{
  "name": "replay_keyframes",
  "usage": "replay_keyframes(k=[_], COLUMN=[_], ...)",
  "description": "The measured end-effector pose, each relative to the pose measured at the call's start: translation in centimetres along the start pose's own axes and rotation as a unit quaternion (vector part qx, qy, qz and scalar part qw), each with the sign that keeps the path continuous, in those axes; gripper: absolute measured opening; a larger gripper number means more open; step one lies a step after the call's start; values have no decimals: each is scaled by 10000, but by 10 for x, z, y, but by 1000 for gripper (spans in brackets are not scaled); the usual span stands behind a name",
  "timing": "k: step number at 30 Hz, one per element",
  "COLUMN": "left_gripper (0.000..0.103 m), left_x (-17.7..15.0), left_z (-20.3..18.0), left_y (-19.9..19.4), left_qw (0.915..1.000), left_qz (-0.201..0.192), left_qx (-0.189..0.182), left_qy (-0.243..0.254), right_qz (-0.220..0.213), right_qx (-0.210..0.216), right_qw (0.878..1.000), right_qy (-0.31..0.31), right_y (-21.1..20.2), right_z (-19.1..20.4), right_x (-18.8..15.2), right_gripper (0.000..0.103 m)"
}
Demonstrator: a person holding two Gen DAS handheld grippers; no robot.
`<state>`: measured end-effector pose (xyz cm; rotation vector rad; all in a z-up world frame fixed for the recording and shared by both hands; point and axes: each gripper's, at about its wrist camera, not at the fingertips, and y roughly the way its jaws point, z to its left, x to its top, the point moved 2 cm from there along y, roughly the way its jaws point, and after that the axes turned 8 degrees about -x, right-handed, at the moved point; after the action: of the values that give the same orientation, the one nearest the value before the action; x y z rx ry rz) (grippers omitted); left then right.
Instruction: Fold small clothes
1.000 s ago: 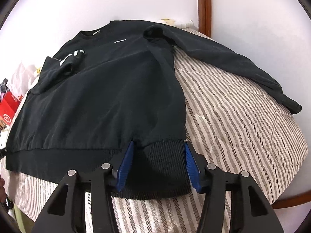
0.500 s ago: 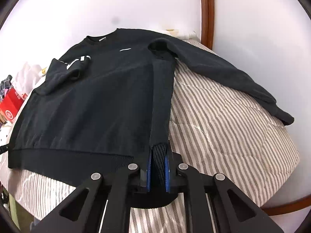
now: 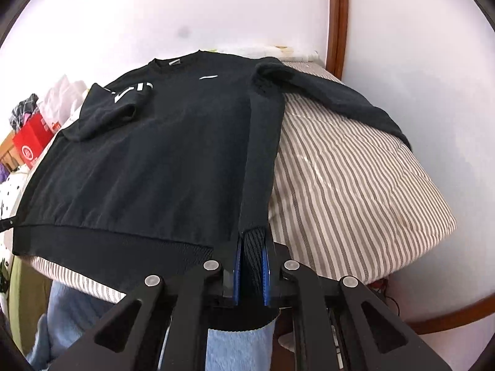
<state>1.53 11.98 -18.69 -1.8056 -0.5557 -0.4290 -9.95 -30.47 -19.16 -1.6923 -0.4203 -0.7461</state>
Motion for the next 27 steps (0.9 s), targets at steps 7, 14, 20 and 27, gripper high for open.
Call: replay_keyframes(k=[7, 14, 20, 27], left_gripper=[34, 45, 53, 54], left_x=[24, 65, 99, 137], left_z=[14, 25, 32, 58], left_y=[-15, -17, -8, 29], left_qw=[9992, 9978, 9962, 9970], left_qz=[-348, -557, -704, -500], left_qx=[173, 216, 475, 451], left_qy=[-107, -285, -188, -387], right_qz=[-381, -890, -786, -297], right_qx=[-700, 41, 966, 1330], right_qw=[9967, 9941, 9862, 9793], right_qy=[-129, -622, -1089, -1498], right_y=[-19, -19, 10, 62], right_z=[8, 95, 206, 305], right_x=[33, 101, 144, 171], right_gripper=[47, 56, 62, 68])
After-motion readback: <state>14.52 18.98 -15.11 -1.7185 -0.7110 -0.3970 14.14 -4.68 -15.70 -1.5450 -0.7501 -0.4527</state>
